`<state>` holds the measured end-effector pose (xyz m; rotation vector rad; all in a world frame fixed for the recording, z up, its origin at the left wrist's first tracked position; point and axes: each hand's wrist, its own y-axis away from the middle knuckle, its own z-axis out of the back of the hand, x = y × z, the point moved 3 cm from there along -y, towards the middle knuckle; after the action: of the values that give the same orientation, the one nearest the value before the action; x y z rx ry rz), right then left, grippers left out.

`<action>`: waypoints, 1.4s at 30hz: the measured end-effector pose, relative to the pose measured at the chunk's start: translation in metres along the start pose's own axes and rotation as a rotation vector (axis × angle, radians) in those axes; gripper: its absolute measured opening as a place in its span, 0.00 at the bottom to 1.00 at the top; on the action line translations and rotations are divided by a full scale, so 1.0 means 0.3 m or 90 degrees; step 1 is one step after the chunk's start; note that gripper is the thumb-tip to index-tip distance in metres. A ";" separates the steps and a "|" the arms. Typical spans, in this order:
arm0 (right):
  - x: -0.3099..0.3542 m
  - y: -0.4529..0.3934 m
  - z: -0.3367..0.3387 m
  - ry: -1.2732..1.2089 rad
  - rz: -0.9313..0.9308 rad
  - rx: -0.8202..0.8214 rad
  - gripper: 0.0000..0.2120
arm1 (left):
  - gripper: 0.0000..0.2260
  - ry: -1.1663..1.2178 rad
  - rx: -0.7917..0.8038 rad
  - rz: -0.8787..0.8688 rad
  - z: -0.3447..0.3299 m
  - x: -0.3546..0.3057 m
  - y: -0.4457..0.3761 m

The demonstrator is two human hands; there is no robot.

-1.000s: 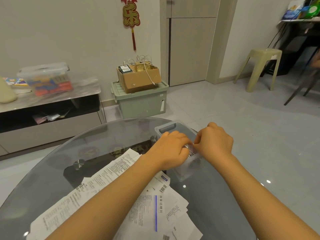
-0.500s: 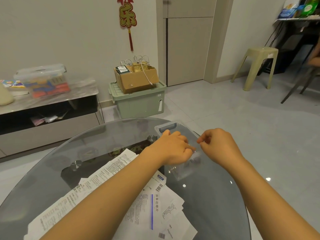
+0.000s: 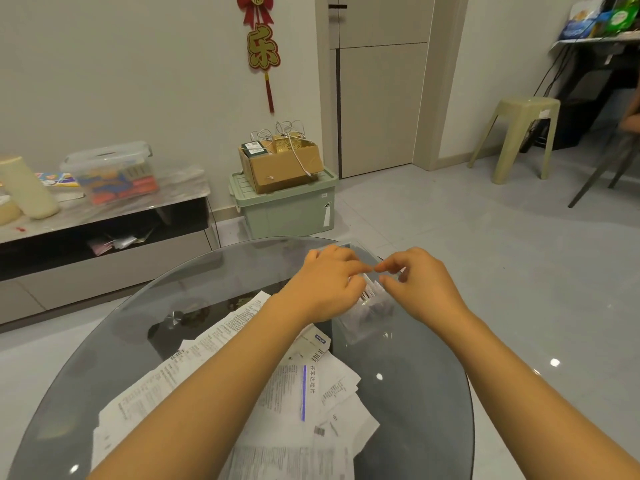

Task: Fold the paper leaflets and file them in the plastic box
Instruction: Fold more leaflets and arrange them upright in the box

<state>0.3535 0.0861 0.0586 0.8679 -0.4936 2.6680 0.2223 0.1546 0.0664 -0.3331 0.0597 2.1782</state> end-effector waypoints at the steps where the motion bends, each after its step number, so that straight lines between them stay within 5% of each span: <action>1: 0.015 0.019 0.004 -0.012 0.019 0.008 0.07 | 0.28 0.018 -0.031 0.011 0.012 -0.009 0.043; 5: 0.079 0.118 -0.003 -0.051 0.099 0.075 0.06 | 0.21 0.068 -0.084 0.073 0.005 -0.046 0.249; 13: 0.139 0.343 -0.084 -0.026 0.191 0.274 0.09 | 0.19 0.031 0.036 0.232 -0.107 -0.102 0.556; 23: 0.140 0.475 -0.204 0.033 0.259 0.431 0.15 | 0.36 -0.013 0.236 0.199 -0.210 -0.063 0.699; 32: 0.124 0.502 -0.255 0.135 0.241 0.491 0.30 | 0.34 0.006 0.118 0.195 -0.218 -0.014 0.682; 38: 0.110 0.477 -0.283 0.130 0.138 0.388 0.25 | 0.29 -0.077 -0.069 0.251 -0.185 0.003 0.649; 42: 0.109 0.474 -0.294 0.119 0.150 0.352 0.22 | 0.16 -0.013 -0.045 0.221 -0.192 -0.020 0.675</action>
<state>0.2302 -0.0006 -0.0213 0.7114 0.2168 3.1245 0.0755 0.0208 -0.0034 -0.3616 0.0307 2.5312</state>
